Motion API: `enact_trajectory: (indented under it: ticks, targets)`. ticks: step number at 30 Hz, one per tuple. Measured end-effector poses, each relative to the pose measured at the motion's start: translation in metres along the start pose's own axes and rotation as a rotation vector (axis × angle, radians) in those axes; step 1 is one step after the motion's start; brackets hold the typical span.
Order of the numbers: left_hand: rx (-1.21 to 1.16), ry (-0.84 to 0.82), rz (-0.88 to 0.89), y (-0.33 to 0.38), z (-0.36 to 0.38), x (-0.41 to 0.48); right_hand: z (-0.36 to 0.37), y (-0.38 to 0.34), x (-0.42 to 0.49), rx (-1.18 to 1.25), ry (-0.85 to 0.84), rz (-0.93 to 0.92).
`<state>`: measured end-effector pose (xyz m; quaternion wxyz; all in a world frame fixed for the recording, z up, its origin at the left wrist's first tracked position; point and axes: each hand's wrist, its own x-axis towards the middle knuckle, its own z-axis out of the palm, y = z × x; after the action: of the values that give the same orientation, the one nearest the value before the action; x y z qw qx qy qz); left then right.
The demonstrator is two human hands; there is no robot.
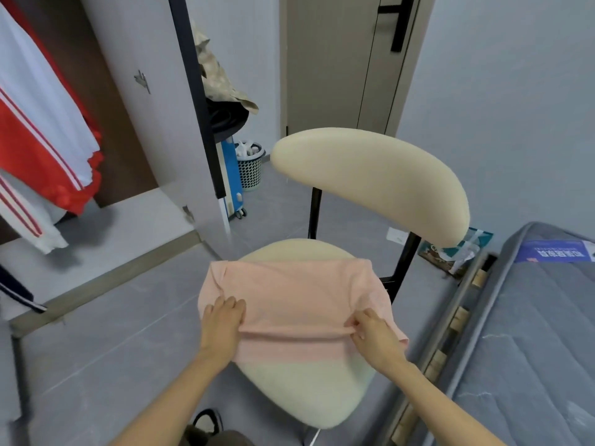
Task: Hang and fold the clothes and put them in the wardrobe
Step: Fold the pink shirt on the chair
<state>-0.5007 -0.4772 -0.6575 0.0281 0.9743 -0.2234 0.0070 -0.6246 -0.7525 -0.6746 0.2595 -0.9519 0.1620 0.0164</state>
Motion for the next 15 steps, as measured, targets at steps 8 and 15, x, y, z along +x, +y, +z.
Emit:
enact_trajectory:
  ticks: [8,15]
  targets:
    - [0.047,-0.445,-0.096,0.011,0.012,-0.009,-0.003,0.006,-0.012,-0.040,-0.005,0.158]
    - [-0.234,-0.460,0.062,0.056,0.014,0.007,0.005,0.010,0.004,0.209,0.044,0.442]
